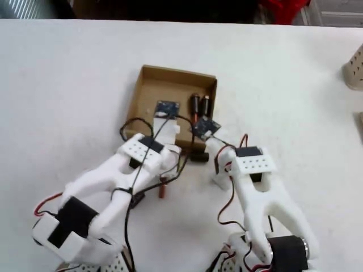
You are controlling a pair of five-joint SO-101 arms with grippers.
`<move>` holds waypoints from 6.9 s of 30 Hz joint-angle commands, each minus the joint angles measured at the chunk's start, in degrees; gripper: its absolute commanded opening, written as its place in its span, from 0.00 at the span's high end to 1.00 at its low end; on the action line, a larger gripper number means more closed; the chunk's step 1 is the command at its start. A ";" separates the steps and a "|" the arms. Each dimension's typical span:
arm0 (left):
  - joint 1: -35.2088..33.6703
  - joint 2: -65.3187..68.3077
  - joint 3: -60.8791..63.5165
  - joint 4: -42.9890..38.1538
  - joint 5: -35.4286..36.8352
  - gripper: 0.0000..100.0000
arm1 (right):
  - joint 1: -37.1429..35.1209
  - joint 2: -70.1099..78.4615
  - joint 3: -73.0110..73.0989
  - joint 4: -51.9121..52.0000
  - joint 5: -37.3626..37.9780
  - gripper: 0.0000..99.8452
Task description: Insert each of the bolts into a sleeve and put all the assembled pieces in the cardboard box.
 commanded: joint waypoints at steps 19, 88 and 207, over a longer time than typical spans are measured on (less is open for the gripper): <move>0.48 -2.51 0.53 0.26 -7.21 0.98 | -0.57 -1.45 0.53 -3.47 -4.84 0.98; -6.29 -10.68 8.09 -7.03 -7.56 0.98 | -15.87 -50.51 40.26 -62.02 -46.86 0.98; 1.63 -45.32 42.64 -76.66 -12.04 0.98 | -20.70 25.27 39.56 -133.76 -42.73 0.98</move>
